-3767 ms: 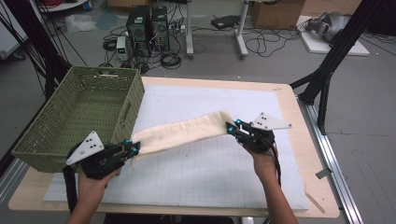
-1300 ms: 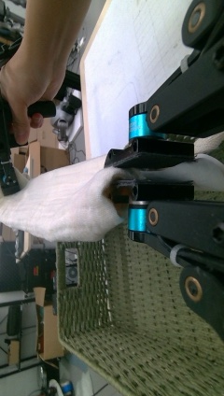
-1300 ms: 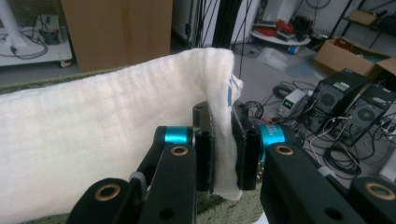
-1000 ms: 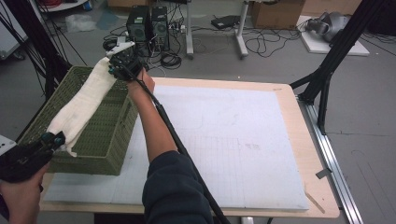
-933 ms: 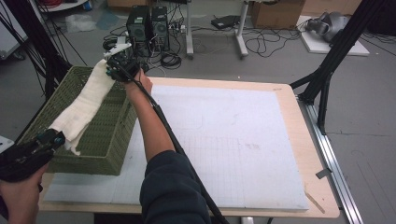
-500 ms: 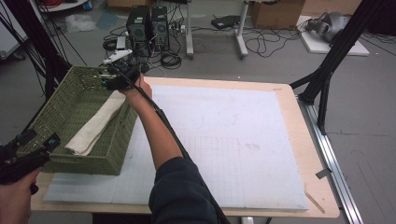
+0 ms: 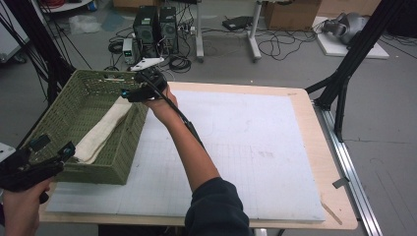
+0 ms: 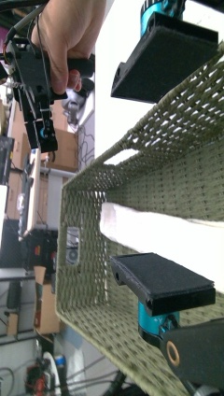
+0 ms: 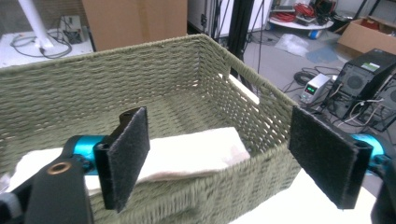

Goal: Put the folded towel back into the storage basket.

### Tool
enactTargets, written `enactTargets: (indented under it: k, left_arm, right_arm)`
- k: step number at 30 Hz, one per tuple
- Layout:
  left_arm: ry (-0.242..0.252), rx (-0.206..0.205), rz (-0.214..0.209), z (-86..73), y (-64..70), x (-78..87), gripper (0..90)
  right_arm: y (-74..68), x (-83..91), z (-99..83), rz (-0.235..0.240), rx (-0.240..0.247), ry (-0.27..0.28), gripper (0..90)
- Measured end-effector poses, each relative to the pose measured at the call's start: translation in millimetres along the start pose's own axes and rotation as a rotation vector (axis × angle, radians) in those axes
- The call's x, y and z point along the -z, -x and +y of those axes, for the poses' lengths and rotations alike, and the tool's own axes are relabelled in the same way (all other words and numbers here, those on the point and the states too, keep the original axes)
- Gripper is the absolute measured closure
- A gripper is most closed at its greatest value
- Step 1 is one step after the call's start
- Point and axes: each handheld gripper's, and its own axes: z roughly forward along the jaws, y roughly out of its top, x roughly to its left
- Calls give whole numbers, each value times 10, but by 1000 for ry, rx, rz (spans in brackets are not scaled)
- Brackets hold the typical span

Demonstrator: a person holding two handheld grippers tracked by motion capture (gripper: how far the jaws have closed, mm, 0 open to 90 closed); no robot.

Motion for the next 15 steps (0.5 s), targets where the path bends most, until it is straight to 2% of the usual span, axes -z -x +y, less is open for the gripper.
enactTargets:
  k: [6,8,10,12,15]
  left_arm:
    - [-22,22,-49,-2,59,-54,165]
    - [-13,41,-96,1,84,-70,165]
    - [-3,79,-146,10,125,-103,165]
    - [-3,80,-153,13,145,-117,165]
    - [-12,59,-179,18,202,-158,165]
  right_arm:
    - [22,182,-72,12,8,-9,175]
    - [30,305,-108,14,6,-7,173]
    - [39,386,-134,11,10,-7,171]
    - [48,455,-156,9,18,-8,169]
    - [53,542,-177,3,20,-14,167]
